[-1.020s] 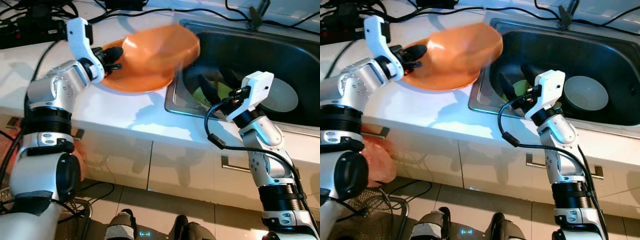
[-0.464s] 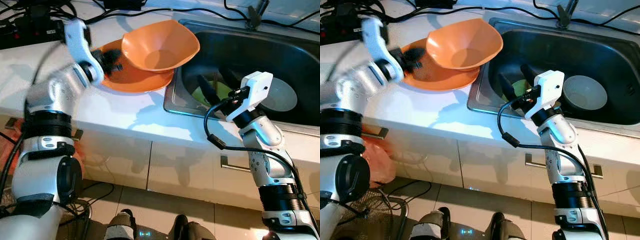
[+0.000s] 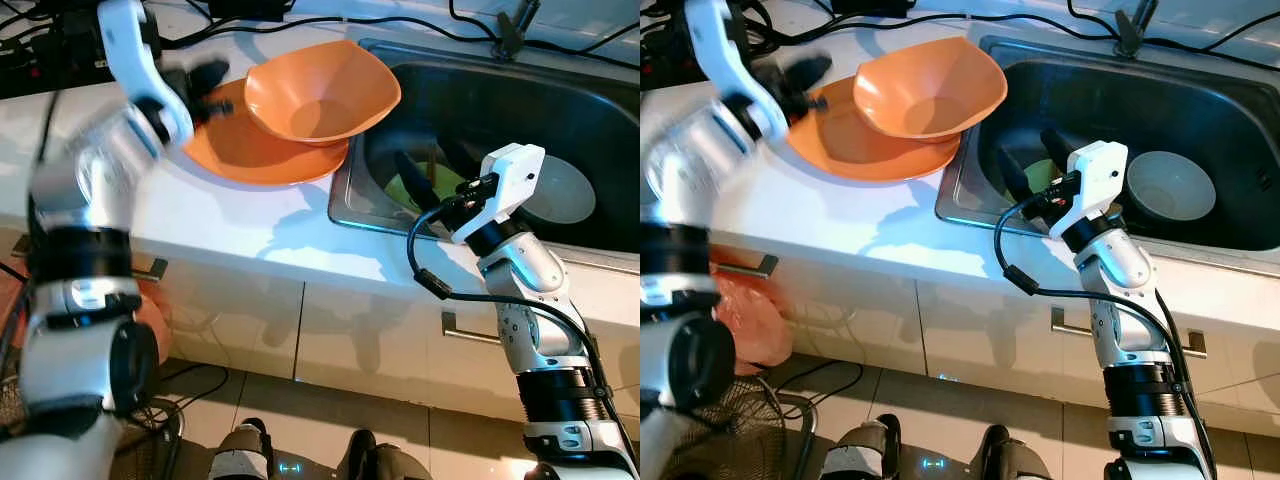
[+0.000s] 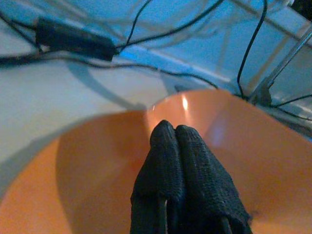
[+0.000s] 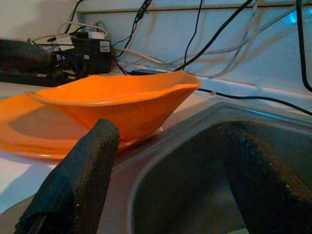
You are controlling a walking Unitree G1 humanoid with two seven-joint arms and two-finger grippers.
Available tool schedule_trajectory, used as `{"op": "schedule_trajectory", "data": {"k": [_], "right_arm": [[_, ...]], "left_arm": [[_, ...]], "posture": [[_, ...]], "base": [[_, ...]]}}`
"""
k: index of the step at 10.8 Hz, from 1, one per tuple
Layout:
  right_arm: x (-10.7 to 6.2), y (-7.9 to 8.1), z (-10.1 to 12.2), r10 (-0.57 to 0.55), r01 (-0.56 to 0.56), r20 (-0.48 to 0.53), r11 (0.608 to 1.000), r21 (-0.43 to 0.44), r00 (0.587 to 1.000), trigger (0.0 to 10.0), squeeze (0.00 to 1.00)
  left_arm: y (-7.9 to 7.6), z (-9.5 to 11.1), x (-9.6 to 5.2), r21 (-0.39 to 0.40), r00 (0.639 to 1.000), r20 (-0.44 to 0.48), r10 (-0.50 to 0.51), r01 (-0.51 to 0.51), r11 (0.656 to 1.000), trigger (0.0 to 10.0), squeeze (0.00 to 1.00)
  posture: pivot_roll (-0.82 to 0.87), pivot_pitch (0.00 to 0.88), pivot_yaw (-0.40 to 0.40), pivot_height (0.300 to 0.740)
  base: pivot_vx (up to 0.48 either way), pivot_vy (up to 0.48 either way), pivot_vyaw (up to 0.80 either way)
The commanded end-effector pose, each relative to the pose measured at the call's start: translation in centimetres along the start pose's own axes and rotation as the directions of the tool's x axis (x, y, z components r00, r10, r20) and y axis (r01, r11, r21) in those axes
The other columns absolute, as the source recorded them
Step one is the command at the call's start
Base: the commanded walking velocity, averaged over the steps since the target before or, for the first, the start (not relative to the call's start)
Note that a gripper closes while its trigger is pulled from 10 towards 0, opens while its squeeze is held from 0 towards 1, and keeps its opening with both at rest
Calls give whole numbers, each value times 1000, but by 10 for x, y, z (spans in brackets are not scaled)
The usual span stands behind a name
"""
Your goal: Kitchen organization
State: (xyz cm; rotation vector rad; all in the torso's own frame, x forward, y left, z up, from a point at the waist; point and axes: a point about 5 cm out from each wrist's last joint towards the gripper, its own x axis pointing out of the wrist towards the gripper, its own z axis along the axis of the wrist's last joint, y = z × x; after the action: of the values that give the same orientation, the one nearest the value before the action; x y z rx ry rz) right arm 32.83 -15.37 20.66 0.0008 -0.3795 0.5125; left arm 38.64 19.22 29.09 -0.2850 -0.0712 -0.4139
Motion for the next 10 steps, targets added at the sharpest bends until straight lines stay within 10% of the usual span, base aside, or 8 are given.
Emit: {"op": "schedule_trajectory", "data": {"k": [1, 2, 3, 4, 10], "right_arm": [[-1, -2, 0, -6, 6, 1, 1000, -4, 1000, 10000, 0], [0, -1, -1, -4, 4, 0, 1000, -3, 1000, 10000, 0], [0, -1, -1, -4, 4, -1, 1000, -2, 1000, 10000, 0], [0, -1, -1, -4, 4, 0, 1000, -1, 1000, 10000, 0], [0, -2, -1, -13, 13, -3, 1000, 5, 1000, 10000, 0]], "left_arm": [[-3, 2, 0, 13, 1000, 3, -5, 5, 1000, 431, 0], [-2, -3, 0, 62, 1000, -17, 8, -7, 998, 10000, 0], [-2, -4, 0, 31, 1000, 0, 11, -11, 999, 10000, 0], [-4, -6, -1, 26, 1000, 16, 3, -3, 1000, 10000, 1000], [-26, -6, -19, 174, 956, 292, -3, -50, 983, 10000, 1000]], "posture": [[210, 184, -54, 740], [211, 179, -53, 740], [209, 175, -52, 740], [208, 171, -53, 740], [208, 190, -65, 740]], "base": [[0, 0, 0], [0, 0, 0], [0, 0, 0], [0, 0, 0], [0, 0, 0]]}}
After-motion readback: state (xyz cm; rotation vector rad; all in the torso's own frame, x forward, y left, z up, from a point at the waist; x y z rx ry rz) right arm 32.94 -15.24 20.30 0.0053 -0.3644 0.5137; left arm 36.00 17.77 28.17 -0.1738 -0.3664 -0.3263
